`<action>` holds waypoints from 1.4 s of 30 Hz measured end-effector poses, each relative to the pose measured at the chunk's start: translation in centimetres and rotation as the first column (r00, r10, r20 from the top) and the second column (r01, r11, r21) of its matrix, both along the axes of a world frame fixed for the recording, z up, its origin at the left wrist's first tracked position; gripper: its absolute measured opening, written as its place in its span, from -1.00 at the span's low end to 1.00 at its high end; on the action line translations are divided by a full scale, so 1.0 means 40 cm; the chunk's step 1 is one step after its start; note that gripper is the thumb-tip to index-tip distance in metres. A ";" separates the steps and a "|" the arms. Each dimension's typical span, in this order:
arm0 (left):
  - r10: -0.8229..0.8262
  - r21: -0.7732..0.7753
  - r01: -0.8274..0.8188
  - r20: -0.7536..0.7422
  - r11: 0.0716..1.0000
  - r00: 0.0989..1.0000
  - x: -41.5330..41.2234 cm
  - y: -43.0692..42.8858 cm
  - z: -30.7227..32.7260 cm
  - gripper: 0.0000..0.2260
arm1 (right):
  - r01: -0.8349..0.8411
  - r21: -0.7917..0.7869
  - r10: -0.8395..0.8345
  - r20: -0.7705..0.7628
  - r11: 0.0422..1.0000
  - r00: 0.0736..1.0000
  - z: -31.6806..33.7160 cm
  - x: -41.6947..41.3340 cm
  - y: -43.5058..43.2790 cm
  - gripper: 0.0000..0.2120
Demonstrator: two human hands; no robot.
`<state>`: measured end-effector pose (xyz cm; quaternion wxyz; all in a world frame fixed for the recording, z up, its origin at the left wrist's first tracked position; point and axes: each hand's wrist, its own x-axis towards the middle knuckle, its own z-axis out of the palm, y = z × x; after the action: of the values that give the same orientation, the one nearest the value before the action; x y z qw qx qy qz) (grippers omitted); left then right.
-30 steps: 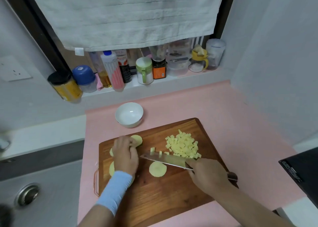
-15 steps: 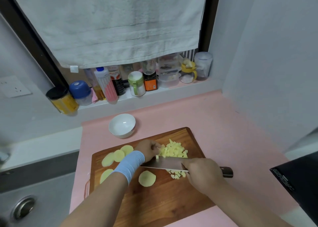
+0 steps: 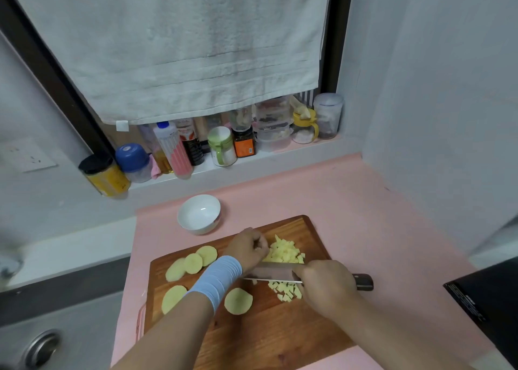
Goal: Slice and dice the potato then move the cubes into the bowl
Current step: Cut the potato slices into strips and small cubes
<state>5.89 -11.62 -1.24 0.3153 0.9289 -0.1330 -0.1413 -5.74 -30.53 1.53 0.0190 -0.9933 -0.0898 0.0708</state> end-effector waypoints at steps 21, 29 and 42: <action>-0.025 -0.013 0.035 0.467 0.999 0.884 -0.225 0.240 -0.186 -0.95 | 0.277 0.381 -0.184 -0.264 0.882 0.947 -0.010 -0.016 0.112 -0.72; -0.196 0.140 0.146 0.490 0.979 0.849 -0.265 0.220 -0.266 -0.88 | 0.203 0.332 -0.129 -0.233 0.921 0.964 -0.048 -0.053 0.172 -0.73; -0.152 0.010 0.170 0.500 0.985 0.853 -0.263 0.222 -0.276 -0.85 | 0.211 0.296 -0.126 -0.280 0.932 0.952 -0.071 -0.066 0.167 -0.73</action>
<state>-4.63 -2.75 -12.29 0.2733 0.9138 -0.2896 0.0800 -8.38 -23.85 -1.29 0.1987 -0.9631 -0.0108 0.1811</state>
